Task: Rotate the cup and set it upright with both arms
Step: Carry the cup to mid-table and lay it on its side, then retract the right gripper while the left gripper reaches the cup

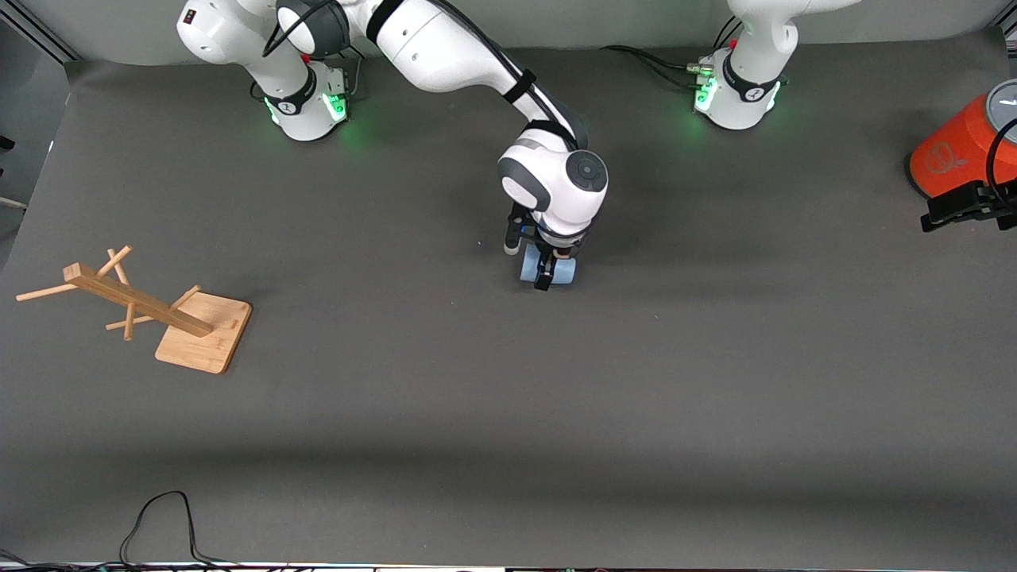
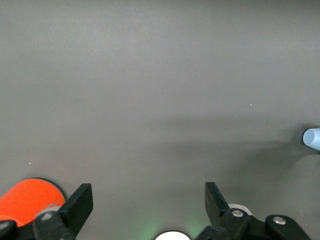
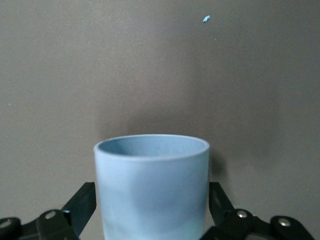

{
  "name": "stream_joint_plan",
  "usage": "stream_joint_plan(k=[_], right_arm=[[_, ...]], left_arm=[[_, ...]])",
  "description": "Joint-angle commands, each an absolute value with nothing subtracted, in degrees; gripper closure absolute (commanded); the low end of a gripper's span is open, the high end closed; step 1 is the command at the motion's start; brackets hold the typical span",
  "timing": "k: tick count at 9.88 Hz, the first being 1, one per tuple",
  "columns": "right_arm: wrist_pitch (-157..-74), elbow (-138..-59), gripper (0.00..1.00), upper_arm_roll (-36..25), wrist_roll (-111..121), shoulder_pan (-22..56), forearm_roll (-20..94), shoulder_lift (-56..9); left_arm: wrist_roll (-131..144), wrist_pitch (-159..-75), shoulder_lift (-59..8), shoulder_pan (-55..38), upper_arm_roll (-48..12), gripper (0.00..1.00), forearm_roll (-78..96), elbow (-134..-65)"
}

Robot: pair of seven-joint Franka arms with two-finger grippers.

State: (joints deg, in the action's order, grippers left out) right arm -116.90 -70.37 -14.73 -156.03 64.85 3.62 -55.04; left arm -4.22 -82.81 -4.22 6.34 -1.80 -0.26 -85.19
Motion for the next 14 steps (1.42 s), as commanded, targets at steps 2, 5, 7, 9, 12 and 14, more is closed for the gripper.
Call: stream_joint_plan(k=[2, 5, 7, 9, 12, 14], right_arm=[[-112.18, -67.59, 0.00, -14.77, -158.82, 63.81, 4.13, -52.84], [-102.60, -68.20, 0.00, -13.54, -153.74, 61.71, 4.83, -43.80], [-96.27, -71.34, 0.00, -8.99, -145.95, 55.41, 4.75, -35.38], [-93.01, -80.20, 0.00, -3.72, -130.86, 45.49, 4.14, -23.61], [-85.72, -85.60, 0.00, -0.44, -102.93, 30.37, 3.87, -12.51], [-82.98, -87.35, 0.00, -0.44, -83.16, 21.84, 1.86, -7.84]], left_arm=[[-3.16, -81.04, -3.96, 3.36, -2.20, 0.00, 0.35, -86.39], [-2.99, -81.03, -5.44, -1.22, -2.20, 0.00, 0.35, -88.06], [-2.37, -81.21, -5.45, -2.46, -2.20, 0.00, 1.66, -88.77], [1.55, -82.08, -6.06, -4.55, -2.20, 0.00, 4.03, -89.38], [17.26, -86.21, -8.78, -14.12, -2.20, 0.00, 3.52, -89.56], [26.31, -88.40, -10.63, -20.62, -2.20, 0.00, 2.47, -89.30]])
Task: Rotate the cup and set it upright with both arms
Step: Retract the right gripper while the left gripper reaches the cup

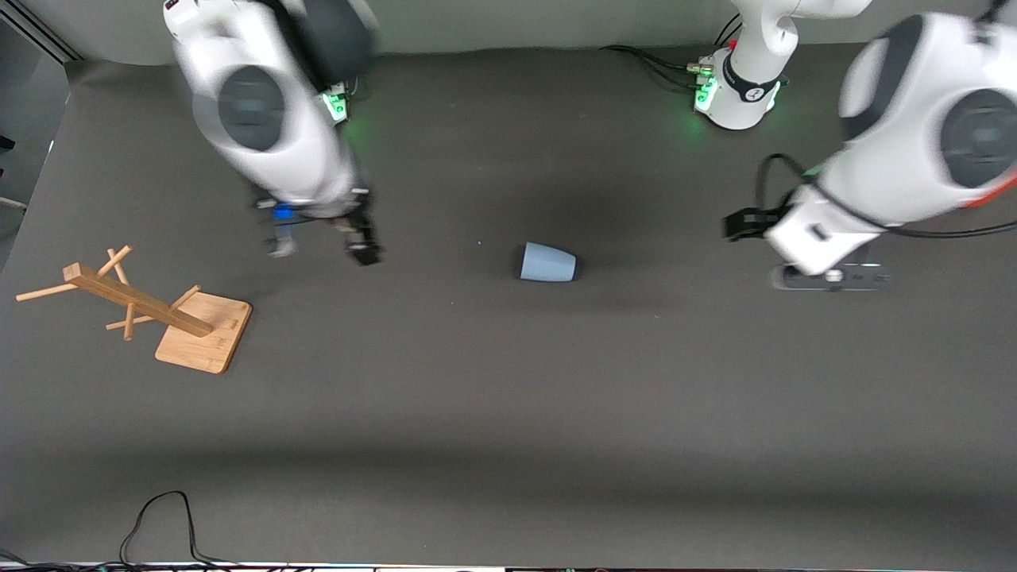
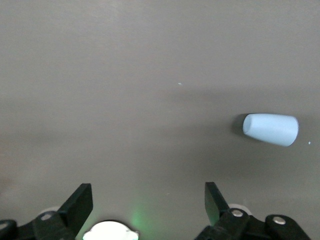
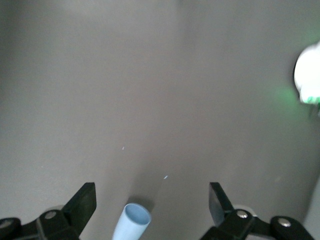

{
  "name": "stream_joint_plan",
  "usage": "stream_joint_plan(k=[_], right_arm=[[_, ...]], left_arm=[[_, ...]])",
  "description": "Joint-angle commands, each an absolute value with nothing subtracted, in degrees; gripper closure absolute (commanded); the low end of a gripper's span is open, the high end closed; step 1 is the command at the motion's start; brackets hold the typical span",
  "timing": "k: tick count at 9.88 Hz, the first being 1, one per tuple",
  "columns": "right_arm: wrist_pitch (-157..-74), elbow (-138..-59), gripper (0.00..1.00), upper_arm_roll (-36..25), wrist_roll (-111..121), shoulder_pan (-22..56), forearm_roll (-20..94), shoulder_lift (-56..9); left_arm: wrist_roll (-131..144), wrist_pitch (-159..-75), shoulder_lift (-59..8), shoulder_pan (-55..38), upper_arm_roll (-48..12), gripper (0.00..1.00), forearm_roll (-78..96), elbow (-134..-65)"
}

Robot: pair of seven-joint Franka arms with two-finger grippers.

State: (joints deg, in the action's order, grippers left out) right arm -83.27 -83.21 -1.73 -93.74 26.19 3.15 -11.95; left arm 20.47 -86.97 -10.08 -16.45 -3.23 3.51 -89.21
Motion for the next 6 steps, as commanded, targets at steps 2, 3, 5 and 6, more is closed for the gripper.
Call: stream_joint_plan(k=[2, 3, 5, 6], right_arm=[[-82.79, -90.08, 0.00, -0.44, -64.25, 14.10, 0.44, -3.80], [-82.79, -90.44, 0.00, -0.44, -55.55, 10.50, 0.44, -2.74], [-82.88, -90.97, 0.00, -0.70, -39.45, 5.56, 0.35, -1.41], [-83.32, -90.88, 0.00, -1.05, -32.68, 4.15, 0.26, -1.15]], left_arm=[[39.23, -91.39, -13.96, -28.61, -2.20, 0.00, -2.26, -88.60], [43.90, -91.58, -16.67, -32.39, -2.20, 0.00, -4.29, -87.55], [53.57, -91.58, -22.82, -39.95, -2.20, 0.00, -9.21, -85.09], [57.79, -91.58, -25.90, -44.08, -2.20, 0.00, -10.88, -84.12]])
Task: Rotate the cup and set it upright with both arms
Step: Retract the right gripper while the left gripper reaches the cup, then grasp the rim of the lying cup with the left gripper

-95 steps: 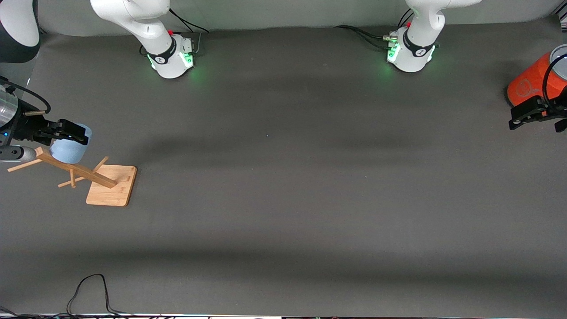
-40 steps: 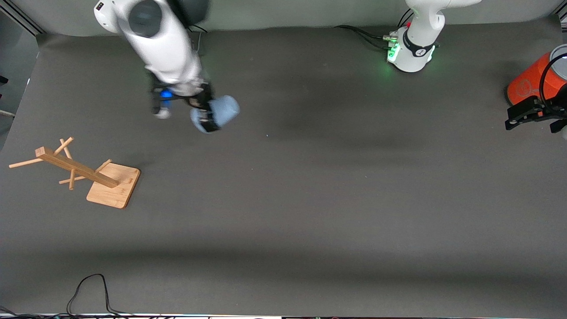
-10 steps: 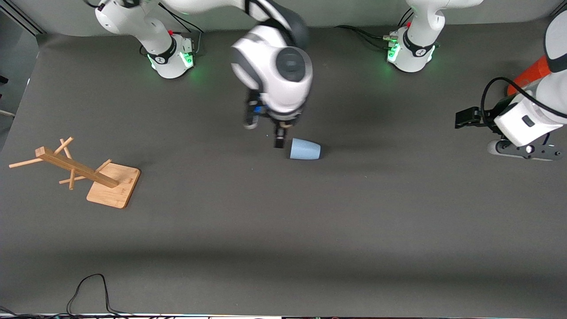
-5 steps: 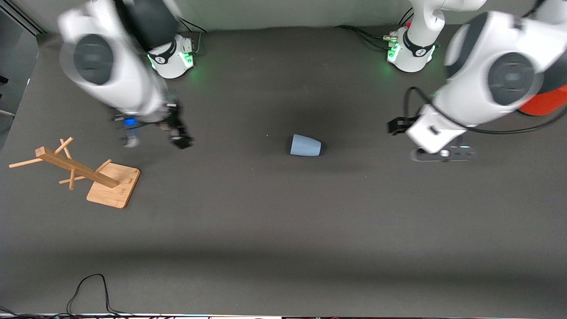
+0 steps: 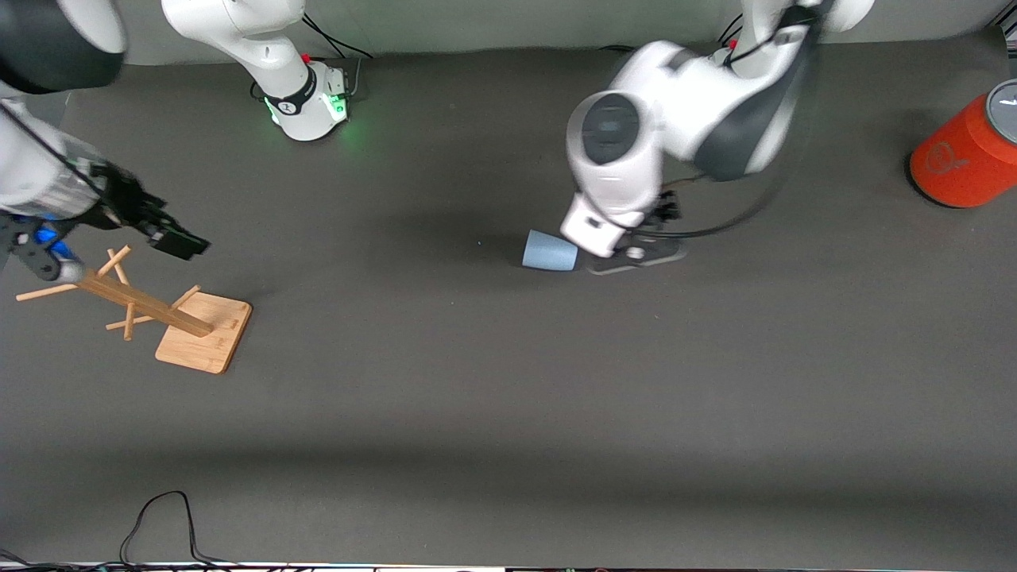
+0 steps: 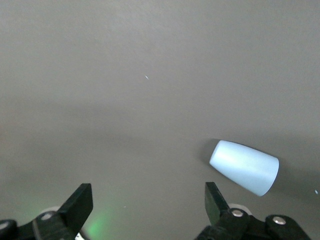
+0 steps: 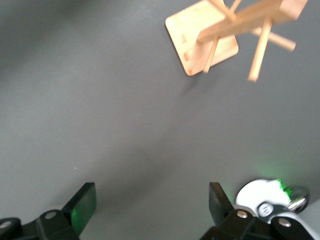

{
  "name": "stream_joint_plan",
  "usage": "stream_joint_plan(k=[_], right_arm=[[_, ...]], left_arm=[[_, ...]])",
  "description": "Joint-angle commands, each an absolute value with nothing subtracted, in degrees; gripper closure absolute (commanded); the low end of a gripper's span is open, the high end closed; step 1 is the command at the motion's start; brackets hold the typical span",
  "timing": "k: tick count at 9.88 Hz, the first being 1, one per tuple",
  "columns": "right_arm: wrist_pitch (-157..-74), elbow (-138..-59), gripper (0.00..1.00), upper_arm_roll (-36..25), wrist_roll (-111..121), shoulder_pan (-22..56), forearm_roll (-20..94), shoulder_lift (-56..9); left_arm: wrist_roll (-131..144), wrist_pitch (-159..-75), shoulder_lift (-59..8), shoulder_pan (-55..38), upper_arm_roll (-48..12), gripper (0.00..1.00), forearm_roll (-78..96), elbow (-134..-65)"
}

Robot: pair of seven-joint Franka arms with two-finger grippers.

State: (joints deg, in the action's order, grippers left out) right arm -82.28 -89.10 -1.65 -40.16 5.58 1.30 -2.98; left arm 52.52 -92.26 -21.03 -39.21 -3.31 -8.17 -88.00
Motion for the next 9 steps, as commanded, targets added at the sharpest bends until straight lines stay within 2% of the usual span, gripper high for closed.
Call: stream_joint_plan(k=[1, 4, 6, 9], right_arm=[[-83.67, -90.88, 0.00, -1.14, -25.56, 2.30, -0.69, -1.06], [-88.31, -91.23, 0.00, -5.00, -4.99, 2.37, -0.70, -0.97], [-91.57, -92.80, 0.00, -5.80, 0.07, 2.37, -0.70, -0.88], [-95.89, -96.94, 0.00, -5.19, 2.90, 2.81, -0.62, 2.19]], left_arm=[[61.83, -91.50, -28.89, -49.08, -2.20, 0.00, -12.81, -83.85], [68.45, -92.02, -36.01, -57.81, -2.20, 0.02, -16.51, -83.41], [72.32, -92.11, -41.63, -59.84, -2.20, 0.02, -18.97, -78.95], [73.21, -95.09, -45.42, -59.85, -1.76, 0.02, -21.44, -78.49]])
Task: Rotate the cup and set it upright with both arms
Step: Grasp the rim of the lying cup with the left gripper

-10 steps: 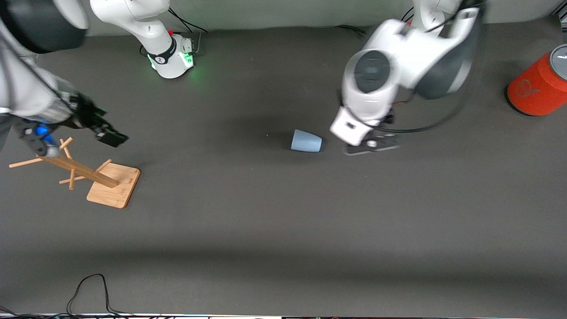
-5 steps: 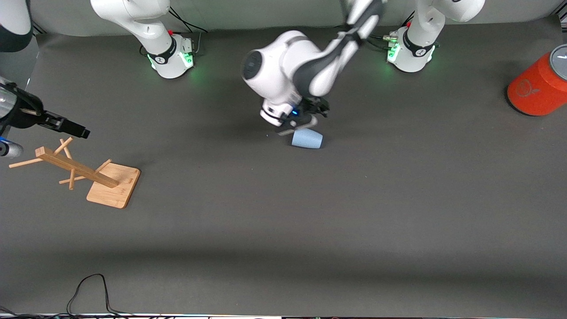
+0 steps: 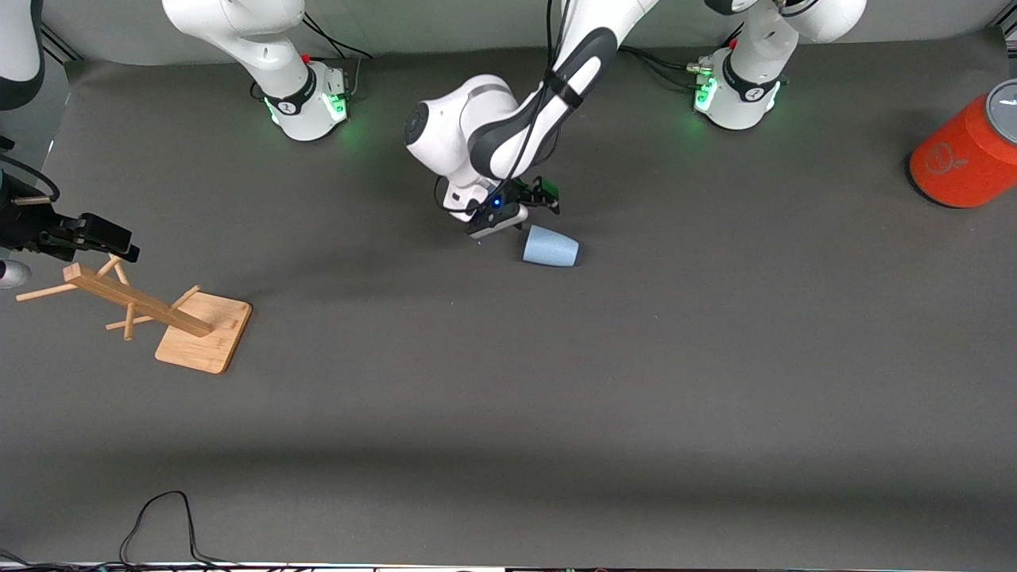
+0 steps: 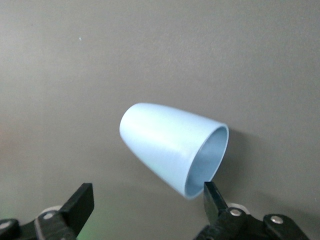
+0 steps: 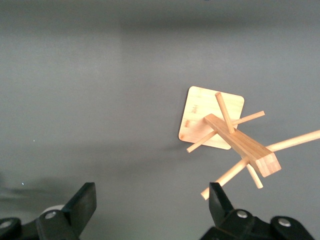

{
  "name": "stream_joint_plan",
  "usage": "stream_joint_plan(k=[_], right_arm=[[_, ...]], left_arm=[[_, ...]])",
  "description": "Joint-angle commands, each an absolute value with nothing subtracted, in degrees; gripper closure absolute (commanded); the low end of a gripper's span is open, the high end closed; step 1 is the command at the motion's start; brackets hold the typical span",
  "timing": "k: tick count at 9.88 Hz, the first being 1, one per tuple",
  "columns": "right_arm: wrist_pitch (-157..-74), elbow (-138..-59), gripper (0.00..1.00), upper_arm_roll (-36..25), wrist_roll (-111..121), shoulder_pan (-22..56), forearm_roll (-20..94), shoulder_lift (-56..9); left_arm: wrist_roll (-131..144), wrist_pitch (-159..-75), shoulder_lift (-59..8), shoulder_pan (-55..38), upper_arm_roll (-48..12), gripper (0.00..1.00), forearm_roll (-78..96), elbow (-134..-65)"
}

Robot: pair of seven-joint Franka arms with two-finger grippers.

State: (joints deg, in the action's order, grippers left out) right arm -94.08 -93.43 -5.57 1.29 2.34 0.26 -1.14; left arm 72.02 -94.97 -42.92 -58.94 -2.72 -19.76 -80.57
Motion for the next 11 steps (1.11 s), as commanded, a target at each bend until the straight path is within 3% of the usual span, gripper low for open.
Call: stream_joint_plan(k=[1, 4, 6, 7, 11], right_arm=[[-96.15, -96.68, 0.00, -5.01, 2.90, 2.81, -0.62, 2.11], [-96.85, -96.59, 0.00, -4.83, 2.99, 3.25, -0.53, 1.85], [-96.85, -96.59, 0.00, -4.92, 2.99, 4.04, -0.70, 1.85], [-96.86, -96.59, 0.00, -5.01, 3.08, 4.04, -0.62, 1.67], [-95.55, -95.81, 0.00, -5.10, 3.69, 3.96, -0.70, 1.58]], left_arm=[[73.30, -95.10, -46.22, -59.85, -1.76, 0.10, -21.62, -77.79], [73.04, -95.10, -46.32, -58.89, -1.23, 0.53, -21.71, -76.29], [73.12, -95.01, -46.84, -58.89, -1.23, 0.96, -21.62, -76.29], [73.13, -95.10, -46.85, -58.89, -1.23, 1.00, -21.62, -76.29], [72.33, -92.12, -45.71, -58.10, -1.32, 1.00, -20.75, -73.05]])
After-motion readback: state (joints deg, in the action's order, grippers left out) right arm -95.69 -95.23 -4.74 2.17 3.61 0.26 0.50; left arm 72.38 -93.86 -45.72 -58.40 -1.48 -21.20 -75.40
